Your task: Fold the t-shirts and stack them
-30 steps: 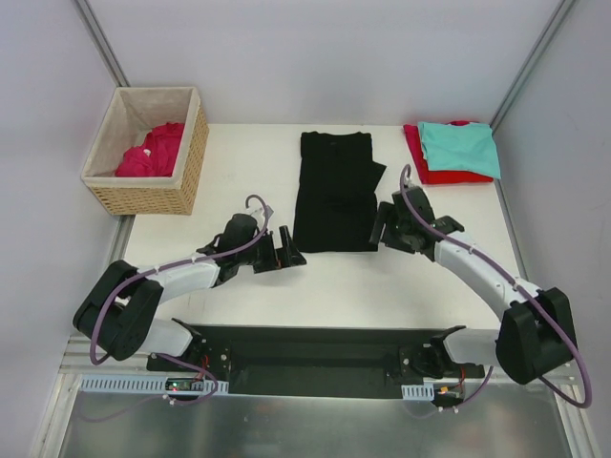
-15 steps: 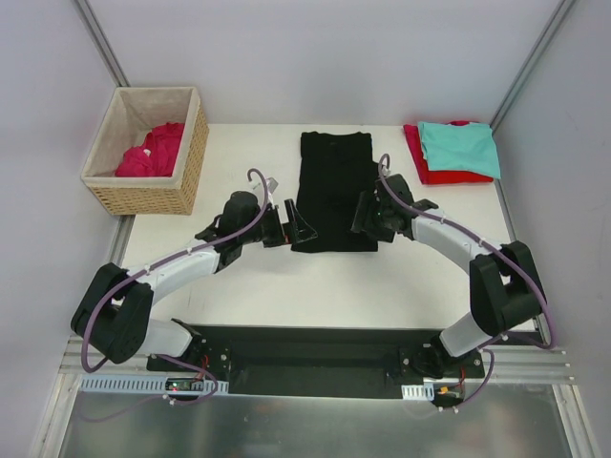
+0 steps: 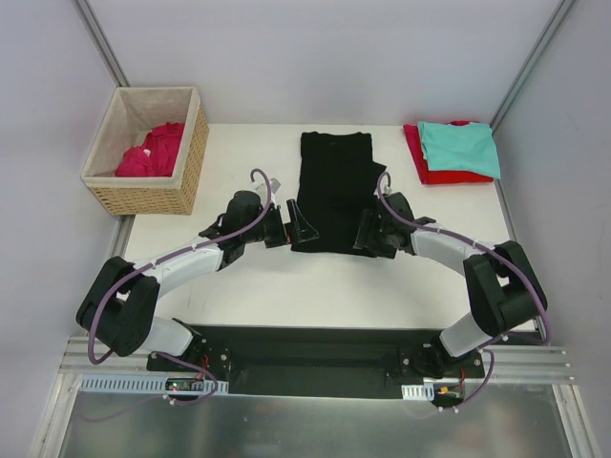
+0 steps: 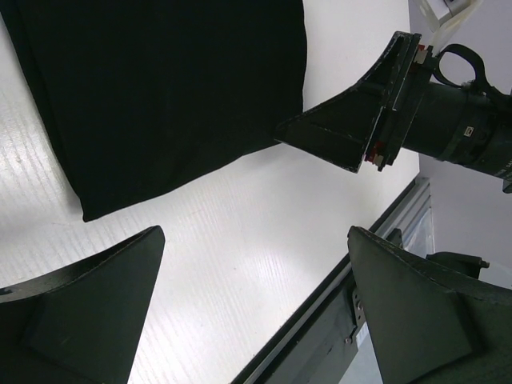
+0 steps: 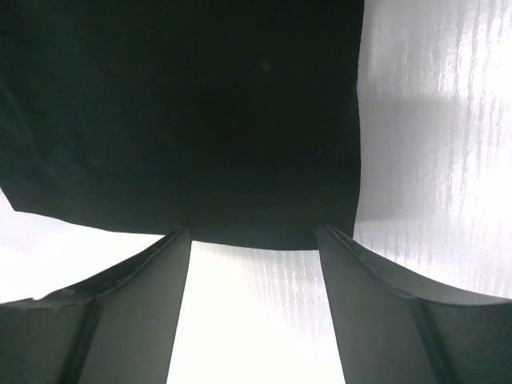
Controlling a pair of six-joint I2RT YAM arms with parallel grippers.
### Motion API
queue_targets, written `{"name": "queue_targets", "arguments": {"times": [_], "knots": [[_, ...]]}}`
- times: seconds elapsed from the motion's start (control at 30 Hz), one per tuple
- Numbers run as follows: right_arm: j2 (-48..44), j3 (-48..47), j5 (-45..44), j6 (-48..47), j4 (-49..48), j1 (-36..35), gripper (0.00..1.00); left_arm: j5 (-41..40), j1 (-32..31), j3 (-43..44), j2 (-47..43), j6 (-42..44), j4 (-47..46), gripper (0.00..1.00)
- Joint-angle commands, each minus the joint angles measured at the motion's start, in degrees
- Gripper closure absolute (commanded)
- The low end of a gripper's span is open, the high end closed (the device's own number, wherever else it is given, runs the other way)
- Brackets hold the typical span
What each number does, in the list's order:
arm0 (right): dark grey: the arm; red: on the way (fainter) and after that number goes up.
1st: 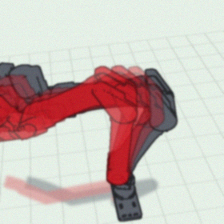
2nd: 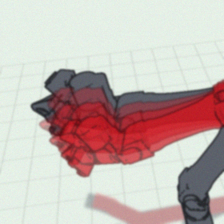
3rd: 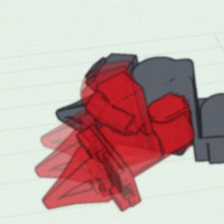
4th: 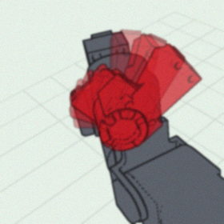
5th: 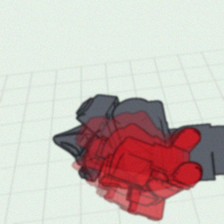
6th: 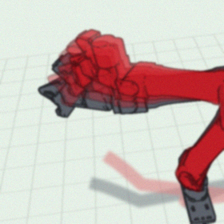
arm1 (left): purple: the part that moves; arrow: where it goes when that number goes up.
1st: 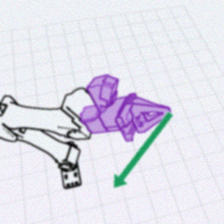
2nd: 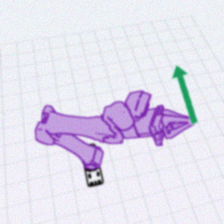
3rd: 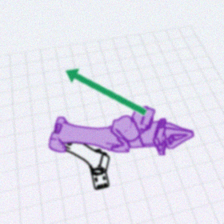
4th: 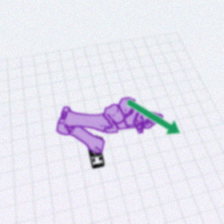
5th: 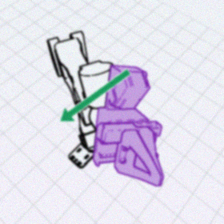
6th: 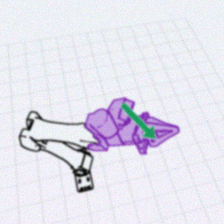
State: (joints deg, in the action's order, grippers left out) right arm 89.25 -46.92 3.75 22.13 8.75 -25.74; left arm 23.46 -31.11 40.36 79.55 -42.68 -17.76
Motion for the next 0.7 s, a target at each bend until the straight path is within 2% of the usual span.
{"name": "queue_targets", "arguments": {"times": [0.0, 0.13, 0.33, 0.53, 0.67], "knots": [[1.1, 1.7, -1.5, 0.3, -0.8, -0.3, 0.32, 0.2, 0.1, -0.5, -0.4, -0.6, -1.8, 0.01], [-0.9, -0.4, -1.3, 0.1, 1.4, -0.5, 0.31, 0.1, 0.1, -0.9, -0.9, -0.7, -1.8, 0.01], [-10.1, -3.8, -5.3, -1.7, 10.0, -1.9, 0.3, -0.9, 0.1, -1.8, -2.9, -0.1, -0.6, 0.01], [-20.8, 0.5, -10.7, -2.4, 14.4, -1.6, 0.28, -5.6, 0.3, -6.9, -5.5, -1.1, -0.2, 0.01], [-23.4, 6.2, -7.5, -1.8, 13.0, -0.1, 0.28, -5.6, 2.2, -10.7, -4.8, -2.4, -2.7, 0.01]]}}
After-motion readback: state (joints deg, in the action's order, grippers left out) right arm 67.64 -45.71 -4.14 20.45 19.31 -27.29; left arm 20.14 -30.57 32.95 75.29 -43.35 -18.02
